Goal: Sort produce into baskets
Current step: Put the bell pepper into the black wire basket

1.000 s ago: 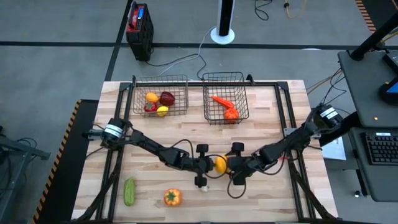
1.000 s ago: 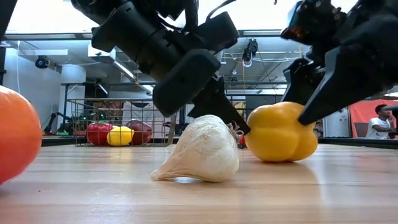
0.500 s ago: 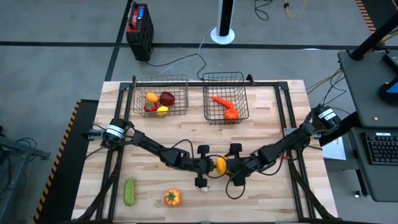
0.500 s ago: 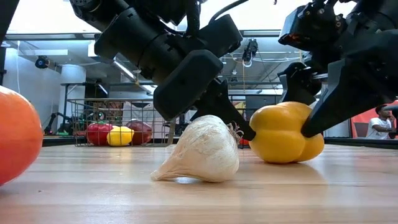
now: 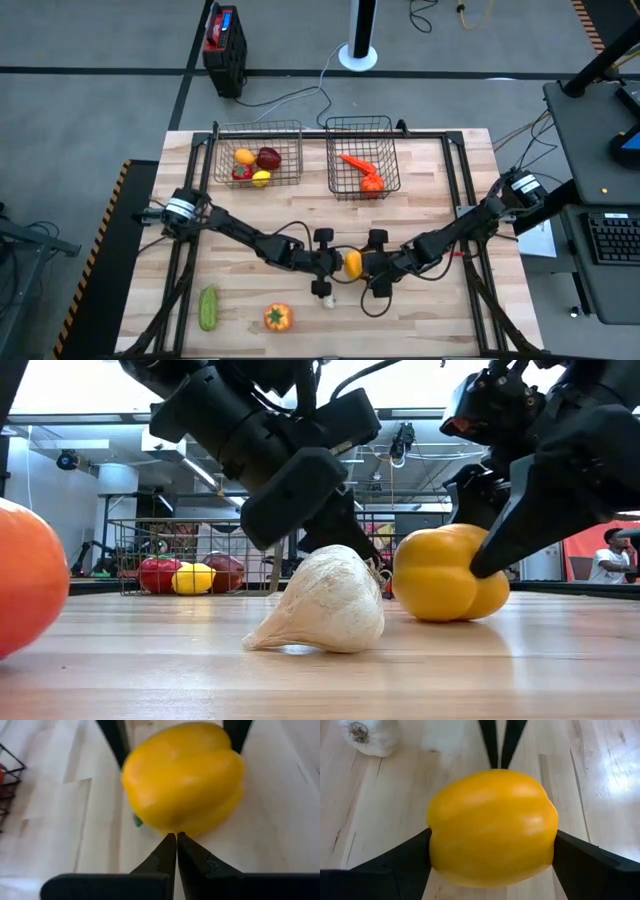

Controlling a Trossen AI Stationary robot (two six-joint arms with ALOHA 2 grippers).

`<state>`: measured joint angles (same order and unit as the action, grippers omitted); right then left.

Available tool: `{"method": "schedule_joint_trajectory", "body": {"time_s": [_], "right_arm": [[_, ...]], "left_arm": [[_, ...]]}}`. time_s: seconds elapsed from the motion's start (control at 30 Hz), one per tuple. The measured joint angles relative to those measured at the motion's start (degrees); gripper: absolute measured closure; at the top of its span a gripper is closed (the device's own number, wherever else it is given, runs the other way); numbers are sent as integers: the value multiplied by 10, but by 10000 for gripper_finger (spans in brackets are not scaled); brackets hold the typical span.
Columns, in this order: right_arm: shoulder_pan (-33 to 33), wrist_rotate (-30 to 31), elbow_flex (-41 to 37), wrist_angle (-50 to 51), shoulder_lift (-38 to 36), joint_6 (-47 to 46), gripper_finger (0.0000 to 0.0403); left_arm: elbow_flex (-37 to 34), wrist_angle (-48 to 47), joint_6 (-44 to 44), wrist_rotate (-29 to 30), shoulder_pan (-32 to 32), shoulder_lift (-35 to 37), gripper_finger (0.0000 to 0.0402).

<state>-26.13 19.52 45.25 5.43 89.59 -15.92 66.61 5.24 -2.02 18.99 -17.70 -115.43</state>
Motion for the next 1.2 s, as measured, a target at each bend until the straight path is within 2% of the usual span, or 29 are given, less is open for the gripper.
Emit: {"method": "schedule_joint_trajectory", "body": {"time_s": [0.3,0.47,0.6,0.73,0.87,0.97,1.1,1.2], "right_arm": [[0,14,-1,16,-28,-2,64],[-5,54,-1,36,-58,13,64],[-13,115,-1,39,-87,39,64],[-34,220,-1,31,-107,107,64],[-64,397,-1,11,-108,220,64],[-81,522,0,-31,-96,338,64],[-84,621,0,-63,-78,458,64],[-82,675,0,-60,-62,506,64]], "left_arm": [[0,-26,0,27,-2,21,402],[0,-78,-3,105,-7,55,402],[0,-123,-26,177,-12,99,402],[-9,-169,-52,254,-20,150,402],[-31,-203,-91,357,-33,211,402],[-51,-204,-112,417,-44,260,402],[-61,-203,-136,463,-60,302,402],[-62,-202,-137,465,-69,315,402]]}}
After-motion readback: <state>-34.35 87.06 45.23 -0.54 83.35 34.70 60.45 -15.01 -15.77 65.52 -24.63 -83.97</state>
